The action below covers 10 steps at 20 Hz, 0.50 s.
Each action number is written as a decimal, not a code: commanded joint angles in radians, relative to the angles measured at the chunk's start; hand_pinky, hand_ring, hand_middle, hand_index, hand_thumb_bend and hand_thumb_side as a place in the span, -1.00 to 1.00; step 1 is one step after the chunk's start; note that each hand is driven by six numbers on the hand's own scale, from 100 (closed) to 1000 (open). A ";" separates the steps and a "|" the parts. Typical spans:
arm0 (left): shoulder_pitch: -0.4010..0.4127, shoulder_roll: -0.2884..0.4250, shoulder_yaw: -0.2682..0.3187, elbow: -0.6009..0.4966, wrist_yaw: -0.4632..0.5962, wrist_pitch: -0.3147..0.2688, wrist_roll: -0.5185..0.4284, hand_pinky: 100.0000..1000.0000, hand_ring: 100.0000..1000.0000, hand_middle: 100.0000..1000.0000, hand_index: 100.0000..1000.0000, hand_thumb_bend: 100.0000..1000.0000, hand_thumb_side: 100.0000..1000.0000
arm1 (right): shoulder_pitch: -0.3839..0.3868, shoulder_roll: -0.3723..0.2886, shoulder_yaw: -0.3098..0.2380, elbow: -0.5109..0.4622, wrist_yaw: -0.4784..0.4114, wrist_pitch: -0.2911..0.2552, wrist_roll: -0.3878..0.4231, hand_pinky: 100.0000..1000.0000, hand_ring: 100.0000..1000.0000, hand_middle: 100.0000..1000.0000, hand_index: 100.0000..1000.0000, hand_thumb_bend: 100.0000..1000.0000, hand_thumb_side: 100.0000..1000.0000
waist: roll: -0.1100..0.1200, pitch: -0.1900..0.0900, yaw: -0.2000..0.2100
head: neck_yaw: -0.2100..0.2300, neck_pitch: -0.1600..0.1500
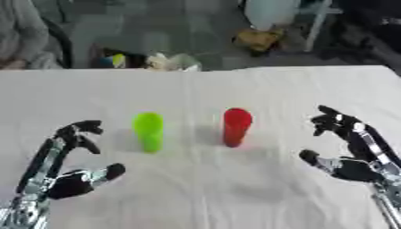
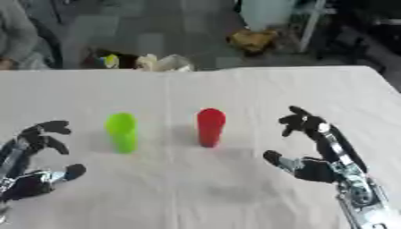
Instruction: Pour the contents of one cup into another cup.
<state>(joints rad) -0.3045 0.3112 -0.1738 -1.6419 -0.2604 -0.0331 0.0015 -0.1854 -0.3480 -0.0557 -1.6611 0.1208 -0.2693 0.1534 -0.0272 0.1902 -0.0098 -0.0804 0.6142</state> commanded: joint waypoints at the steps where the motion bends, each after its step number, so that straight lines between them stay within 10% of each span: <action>1: -0.024 0.027 -0.011 0.007 -0.017 0.021 0.021 0.29 -0.08 0.30 0.62 0.85 -0.12 | -0.011 -0.021 -0.010 -0.018 -0.009 -0.004 0.000 0.54 1.00 -0.15 0.36 0.24 -0.43 | 0.001 -0.014 -0.002 | 0.003 -0.001; 10: -0.098 0.018 -0.065 0.105 -0.088 0.036 0.115 0.29 -0.06 0.31 0.64 0.82 -0.17 | -0.010 -0.019 -0.006 -0.016 -0.009 -0.005 0.005 0.54 1.00 -0.15 0.36 0.24 -0.43 | 0.001 -0.017 -0.010 | 0.009 0.000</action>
<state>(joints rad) -0.3869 0.3167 -0.2330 -1.5403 -0.3359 0.0035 0.1005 -0.1853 -0.3480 -0.0550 -1.6611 0.1205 -0.2710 0.1555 -0.0270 0.1892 -0.0193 -0.0738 0.6142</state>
